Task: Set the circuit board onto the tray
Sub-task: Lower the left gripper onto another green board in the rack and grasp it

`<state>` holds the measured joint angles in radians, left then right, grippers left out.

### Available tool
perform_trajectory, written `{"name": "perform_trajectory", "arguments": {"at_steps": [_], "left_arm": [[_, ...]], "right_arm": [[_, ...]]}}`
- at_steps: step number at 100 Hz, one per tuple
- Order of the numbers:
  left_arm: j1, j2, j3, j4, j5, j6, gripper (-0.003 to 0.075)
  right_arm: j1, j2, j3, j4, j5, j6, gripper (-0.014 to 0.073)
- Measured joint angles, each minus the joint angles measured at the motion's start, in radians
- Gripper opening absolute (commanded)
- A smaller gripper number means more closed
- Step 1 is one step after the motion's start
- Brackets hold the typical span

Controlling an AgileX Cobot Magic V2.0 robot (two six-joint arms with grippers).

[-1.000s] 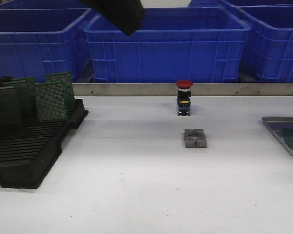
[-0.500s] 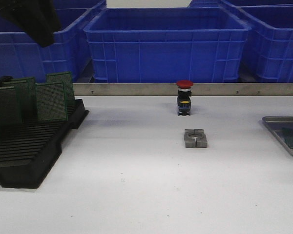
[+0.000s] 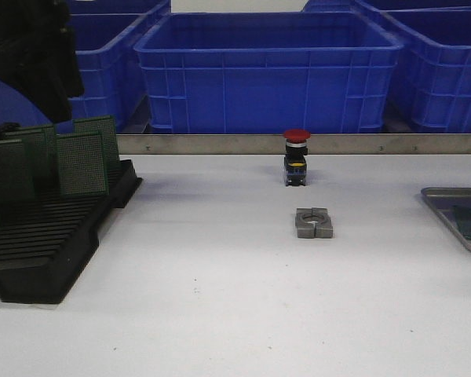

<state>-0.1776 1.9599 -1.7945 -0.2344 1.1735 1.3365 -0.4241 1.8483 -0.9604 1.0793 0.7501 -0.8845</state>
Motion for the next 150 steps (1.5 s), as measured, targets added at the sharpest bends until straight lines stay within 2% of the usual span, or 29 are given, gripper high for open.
{"name": "perform_trajectory", "arguments": {"at_steps": [67,150], "left_arm": [[0.006,0.080,0.000,0.034,-0.093,0.011,0.0464],[0.022,0.154,0.000,0.007,-0.074,0.011,0.0463]], "right_arm": [[0.000,0.000,-0.001,0.000,0.002,0.000,0.0508],[0.000,0.000,-0.001,0.000,0.002,0.000,0.0508]]}}
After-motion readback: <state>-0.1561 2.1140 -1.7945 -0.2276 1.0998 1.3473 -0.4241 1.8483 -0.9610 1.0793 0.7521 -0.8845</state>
